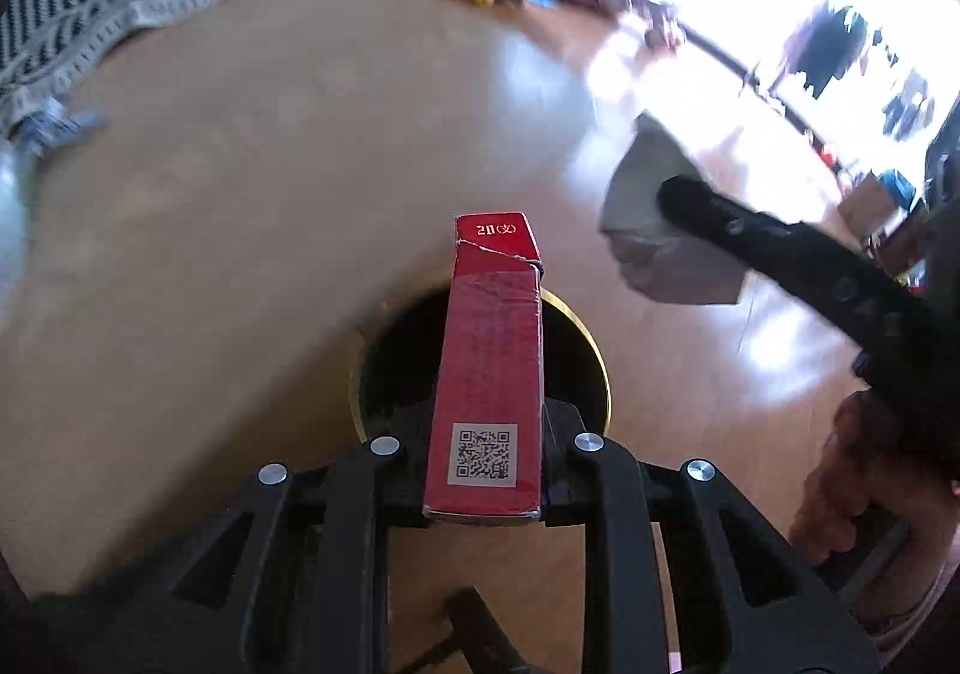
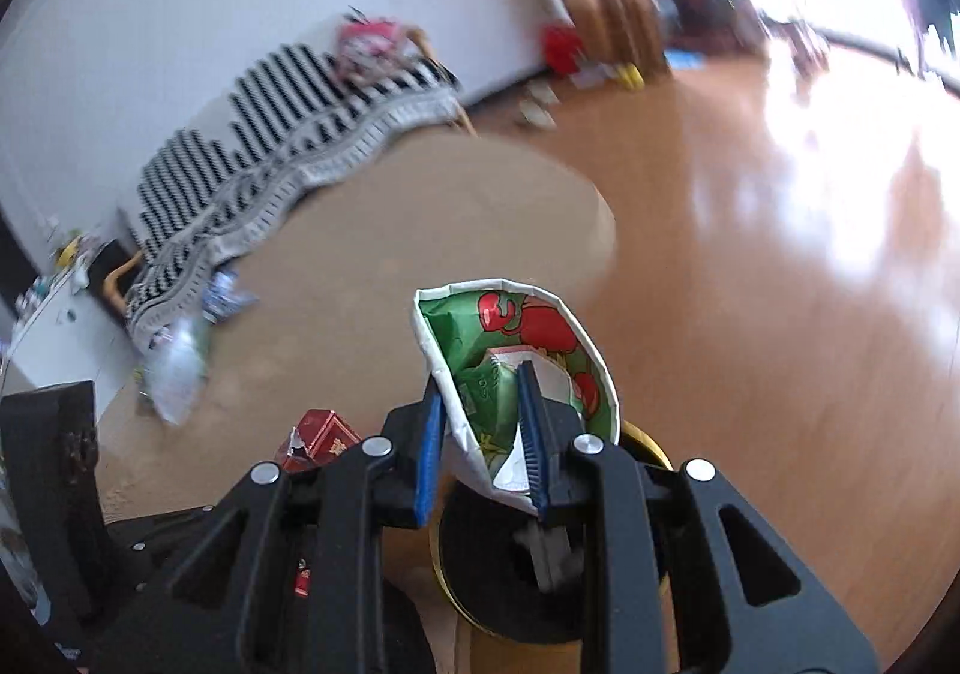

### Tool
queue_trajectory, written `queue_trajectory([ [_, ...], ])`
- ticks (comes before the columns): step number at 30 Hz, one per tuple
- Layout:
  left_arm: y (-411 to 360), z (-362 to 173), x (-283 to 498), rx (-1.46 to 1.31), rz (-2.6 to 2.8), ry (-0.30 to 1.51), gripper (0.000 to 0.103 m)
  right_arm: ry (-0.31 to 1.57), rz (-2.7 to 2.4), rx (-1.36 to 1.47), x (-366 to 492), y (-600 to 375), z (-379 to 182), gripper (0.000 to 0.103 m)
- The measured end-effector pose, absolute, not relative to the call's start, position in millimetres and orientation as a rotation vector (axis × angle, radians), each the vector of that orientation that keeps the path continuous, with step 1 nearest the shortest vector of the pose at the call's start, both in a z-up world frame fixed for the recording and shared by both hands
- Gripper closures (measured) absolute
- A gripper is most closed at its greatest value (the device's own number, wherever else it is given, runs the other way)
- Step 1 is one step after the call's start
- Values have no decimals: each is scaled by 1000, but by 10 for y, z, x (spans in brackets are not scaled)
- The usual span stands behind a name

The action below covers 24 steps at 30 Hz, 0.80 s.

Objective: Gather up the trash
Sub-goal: 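Carry both items over the black bin and open both grippers, then return both grippers to the remaining trash on the table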

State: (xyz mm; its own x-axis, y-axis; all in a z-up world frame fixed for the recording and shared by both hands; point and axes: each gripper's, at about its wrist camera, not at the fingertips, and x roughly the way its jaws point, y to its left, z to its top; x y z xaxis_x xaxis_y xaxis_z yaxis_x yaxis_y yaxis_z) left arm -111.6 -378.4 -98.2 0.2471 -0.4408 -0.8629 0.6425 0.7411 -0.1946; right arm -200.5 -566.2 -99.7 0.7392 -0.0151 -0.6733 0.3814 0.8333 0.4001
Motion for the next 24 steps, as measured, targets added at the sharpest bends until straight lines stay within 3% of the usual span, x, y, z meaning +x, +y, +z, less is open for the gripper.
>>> queue_trajectory([
  [7, -4040, -1441, -1093, 251, -766, 1185, 82, 844, -246, 634, -1909, -5843, -1736, 79],
  [21, -4075, -1553, -1092, 261, -814, 1197, 79, 898, -224, 713, -1749, -5885, -1938, 75],
  [22, -4066, -1557, -1092, 256, -807, 1194, 61, 903, -228, 741, -1752, -5919, -1946, 62],
  [23, -4051, -1554, -1105, 250, -800, 1193, 25, 901, -234, 764, -1761, -5968, -1946, 49],
  [24, -4039, -1545, -1109, 235, -791, 1184, 11, 881, -234, 798, -1782, -6018, -1924, 20],
])
